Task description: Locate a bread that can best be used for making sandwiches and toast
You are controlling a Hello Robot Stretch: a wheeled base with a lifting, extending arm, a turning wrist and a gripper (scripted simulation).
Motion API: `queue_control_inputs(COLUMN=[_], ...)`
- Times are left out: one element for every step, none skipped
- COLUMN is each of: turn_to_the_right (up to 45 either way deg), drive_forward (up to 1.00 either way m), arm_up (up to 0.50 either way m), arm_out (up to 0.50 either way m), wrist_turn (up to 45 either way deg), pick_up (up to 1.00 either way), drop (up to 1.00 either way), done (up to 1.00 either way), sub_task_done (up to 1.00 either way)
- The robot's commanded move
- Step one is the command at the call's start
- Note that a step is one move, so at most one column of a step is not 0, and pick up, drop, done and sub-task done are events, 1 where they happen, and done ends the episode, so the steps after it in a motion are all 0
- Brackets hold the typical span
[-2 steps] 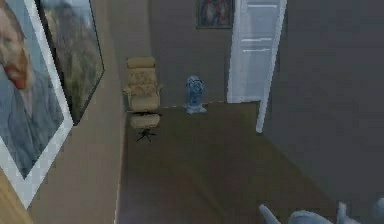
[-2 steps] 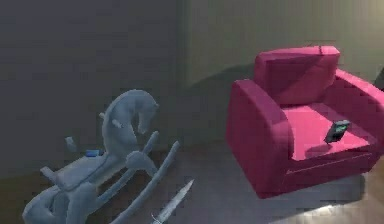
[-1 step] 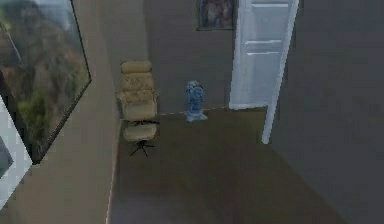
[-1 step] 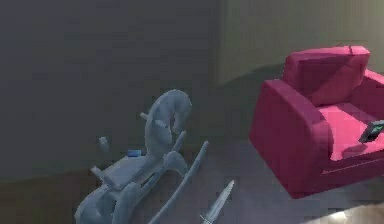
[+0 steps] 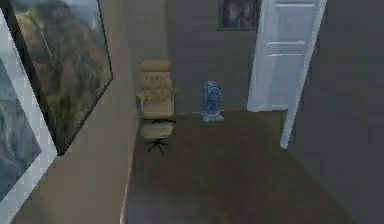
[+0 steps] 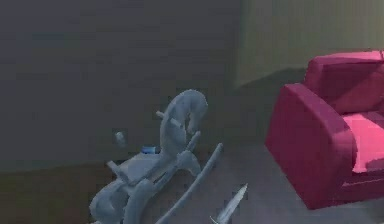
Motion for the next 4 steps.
queue_control_inputs(turn_to_the_right=[0.0, 24.0, 0.0, 6.0], drive_forward=[0.65, 0.00, 1.00, 0.00], arm_up=[0.00, 0.00, 0.00, 0.00], arm_out=[0.00, 0.00, 0.00, 0.00], wrist_turn=[0.0, 0.0, 0.0, 0.0], pick_up=[0.00, 0.00, 0.00, 0.00], drop=[0.00, 0.00, 0.00, 0.00], done=[0.00, 0.00, 0.00, 0.00], sub_task_done=[0.00, 0.00, 0.00, 0.00])
